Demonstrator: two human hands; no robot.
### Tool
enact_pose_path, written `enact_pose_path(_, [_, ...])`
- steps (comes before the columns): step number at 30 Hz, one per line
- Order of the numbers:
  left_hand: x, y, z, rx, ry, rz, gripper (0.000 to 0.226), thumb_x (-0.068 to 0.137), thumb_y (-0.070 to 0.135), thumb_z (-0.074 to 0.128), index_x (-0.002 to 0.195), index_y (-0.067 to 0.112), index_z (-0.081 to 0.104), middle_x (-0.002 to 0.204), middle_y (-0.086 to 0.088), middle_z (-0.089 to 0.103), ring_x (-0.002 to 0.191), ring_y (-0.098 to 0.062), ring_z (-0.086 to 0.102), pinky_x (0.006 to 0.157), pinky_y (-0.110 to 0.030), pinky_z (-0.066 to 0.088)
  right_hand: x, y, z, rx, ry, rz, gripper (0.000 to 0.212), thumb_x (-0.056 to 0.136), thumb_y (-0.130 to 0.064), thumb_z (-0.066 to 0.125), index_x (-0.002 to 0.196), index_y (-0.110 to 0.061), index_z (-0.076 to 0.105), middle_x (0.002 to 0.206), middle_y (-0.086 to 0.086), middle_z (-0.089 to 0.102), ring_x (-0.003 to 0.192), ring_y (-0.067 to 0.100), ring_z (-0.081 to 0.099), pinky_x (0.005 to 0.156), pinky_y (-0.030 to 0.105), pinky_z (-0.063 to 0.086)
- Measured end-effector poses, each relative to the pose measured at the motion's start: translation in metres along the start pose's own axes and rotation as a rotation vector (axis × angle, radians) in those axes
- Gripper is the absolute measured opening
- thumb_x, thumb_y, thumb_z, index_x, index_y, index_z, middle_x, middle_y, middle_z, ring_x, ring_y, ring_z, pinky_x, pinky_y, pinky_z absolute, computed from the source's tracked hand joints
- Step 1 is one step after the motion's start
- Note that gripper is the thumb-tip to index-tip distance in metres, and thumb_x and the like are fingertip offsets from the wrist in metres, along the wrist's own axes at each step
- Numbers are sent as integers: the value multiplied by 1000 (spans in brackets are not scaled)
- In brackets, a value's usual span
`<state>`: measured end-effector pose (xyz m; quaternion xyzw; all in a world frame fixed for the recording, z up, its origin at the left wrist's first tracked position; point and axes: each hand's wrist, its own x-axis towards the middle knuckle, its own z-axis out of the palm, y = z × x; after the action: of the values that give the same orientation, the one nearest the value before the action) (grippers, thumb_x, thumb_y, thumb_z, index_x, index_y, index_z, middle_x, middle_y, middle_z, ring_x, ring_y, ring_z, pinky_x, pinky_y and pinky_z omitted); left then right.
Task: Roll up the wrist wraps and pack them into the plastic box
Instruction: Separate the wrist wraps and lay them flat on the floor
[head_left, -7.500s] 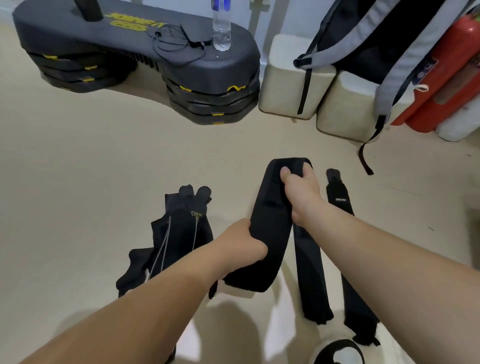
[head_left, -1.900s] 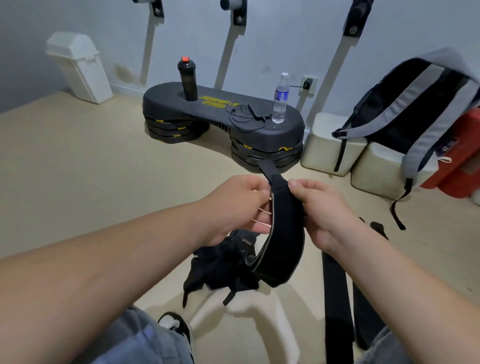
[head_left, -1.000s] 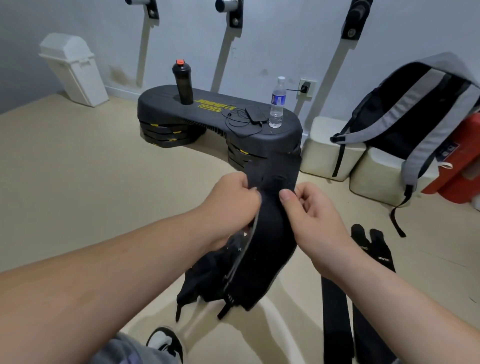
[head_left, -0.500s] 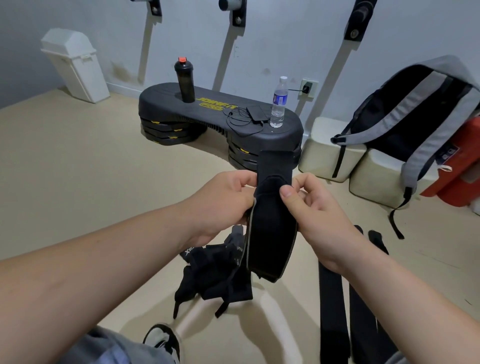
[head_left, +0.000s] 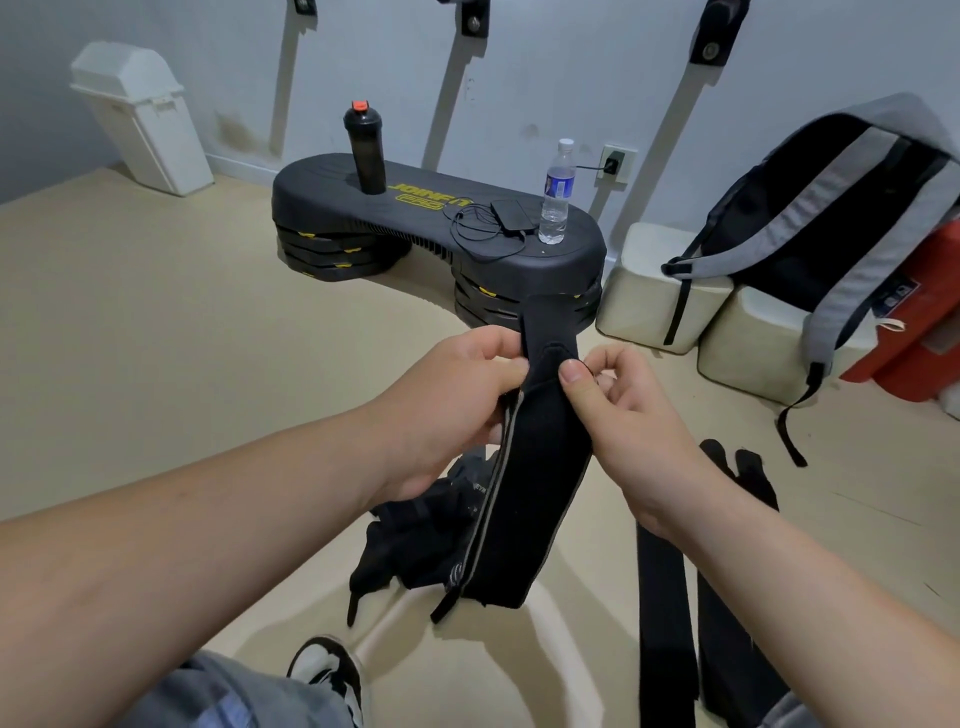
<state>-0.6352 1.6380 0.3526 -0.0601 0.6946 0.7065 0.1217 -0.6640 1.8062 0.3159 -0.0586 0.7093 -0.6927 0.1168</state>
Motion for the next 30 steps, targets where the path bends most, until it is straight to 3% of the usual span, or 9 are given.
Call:
enact_pose_path(3, [-2,0,2,24,11,12,19,110,24,53,105,16,70,89,-3,74,81,-17,69,85,-38,60,1,2,-1,-27,-39,16,17,110,-29,53,125,-24,59,104,1,79,93,15,75,83,35,59])
enact_pose_path(6, [-4,-4,4,154,33,85,19,110,16,52,113,14,71,101,-14,80,86,-20,72,95,-47,60,1,5,0,-115,-101,81,34,112,-41,44,115,-20,71,102,-4,79,99,14,73,85,34,55])
enact_pose_path(10, [-1,-6,5,239,88,131,22,111,19,48,114,15,70,100,-16,78,85,-20,69,86,-44,58,0,9,5,-112,-53,114,45,110,-55,39,118,-22,69,114,2,78,112,21,73,102,50,56])
enact_pose_path(15, [5,-18,16,301,100,38,22,109,36,48,124,27,61,110,-5,77,103,-19,73,102,-50,57,5,7,9,-66,222,153,51,103,-59,42,110,-13,64,113,17,74,107,30,72,100,57,56])
enact_pose_path(19, [12,-31,21,369,-52,-84,20,108,33,50,123,26,61,120,2,75,114,-18,71,106,-47,55,14,-8,1,227,329,254,45,113,-45,35,114,-12,65,111,13,77,97,26,77,76,39,65])
enact_pose_path(21, [12,-37,25,415,-90,-113,22,109,33,49,128,29,58,124,7,73,117,-15,69,107,-45,54,17,-13,-4,280,352,269,45,114,-44,36,111,-10,65,110,15,77,96,28,77,76,42,66])
enact_pose_path(24, [14,-40,28,477,-54,-61,23,106,35,49,124,29,60,121,6,73,115,-18,69,105,-48,54,18,-15,-10,340,294,290,44,112,-48,40,108,-14,68,101,8,81,89,23,80,73,39,66])
enact_pose_path(27, [21,-25,24,439,40,31,22,103,32,51,121,26,62,116,3,77,111,-20,72,102,-49,56,16,-15,-14,306,75,350,48,108,-55,47,120,-17,73,108,2,82,101,18,79,93,40,61])
enact_pose_path(30, [28,-13,23,390,93,70,31,92,37,53,118,24,65,113,2,78,111,-19,73,102,-51,57,12,-7,-14,221,-98,389,36,109,-41,53,128,-17,71,115,4,80,104,18,78,90,34,61])
